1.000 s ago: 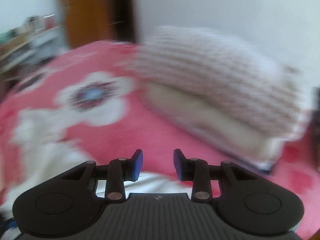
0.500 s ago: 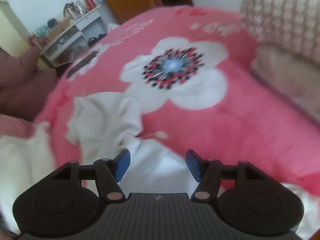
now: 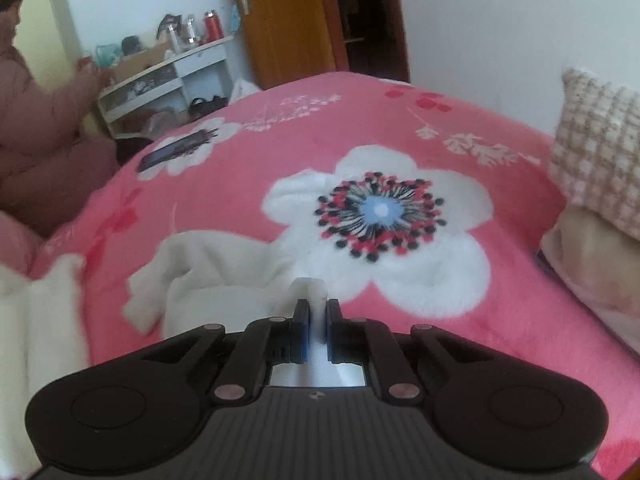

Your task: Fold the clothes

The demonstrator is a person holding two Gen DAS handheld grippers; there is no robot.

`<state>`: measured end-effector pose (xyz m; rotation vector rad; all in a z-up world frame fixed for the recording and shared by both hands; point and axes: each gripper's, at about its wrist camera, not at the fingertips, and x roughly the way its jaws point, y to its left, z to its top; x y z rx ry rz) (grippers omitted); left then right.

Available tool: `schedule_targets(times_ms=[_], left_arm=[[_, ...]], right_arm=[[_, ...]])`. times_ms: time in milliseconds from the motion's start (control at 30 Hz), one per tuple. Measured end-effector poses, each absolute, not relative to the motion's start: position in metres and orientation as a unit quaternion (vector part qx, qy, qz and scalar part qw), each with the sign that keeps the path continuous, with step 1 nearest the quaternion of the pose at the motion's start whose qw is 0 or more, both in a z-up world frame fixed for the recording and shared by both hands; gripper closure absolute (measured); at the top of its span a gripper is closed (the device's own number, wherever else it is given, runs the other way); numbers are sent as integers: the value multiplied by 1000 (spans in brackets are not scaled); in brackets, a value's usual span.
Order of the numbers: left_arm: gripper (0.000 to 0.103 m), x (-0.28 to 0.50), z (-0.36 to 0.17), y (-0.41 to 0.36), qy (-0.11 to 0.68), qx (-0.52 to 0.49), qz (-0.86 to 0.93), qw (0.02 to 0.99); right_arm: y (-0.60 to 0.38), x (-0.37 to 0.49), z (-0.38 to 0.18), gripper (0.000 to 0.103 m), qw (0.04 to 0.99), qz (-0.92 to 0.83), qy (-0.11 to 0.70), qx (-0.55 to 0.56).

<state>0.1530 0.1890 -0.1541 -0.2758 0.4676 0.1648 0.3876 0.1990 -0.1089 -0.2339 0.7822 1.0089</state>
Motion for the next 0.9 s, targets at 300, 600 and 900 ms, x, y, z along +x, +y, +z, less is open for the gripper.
schedule_targets(times_ms=[300,600,900], left_arm=[[45,153,-156,186,230,-135,81,960],[45,151,-155,187,231,-135,82,960],[44,148,-155,188,233,-136,82,959]], right_arm=[[203,409,-139,83,806,427,400,-86],[32,459,-63,72,873,292,392,19],[-27,378,-100,73,820,299,475,-115]])
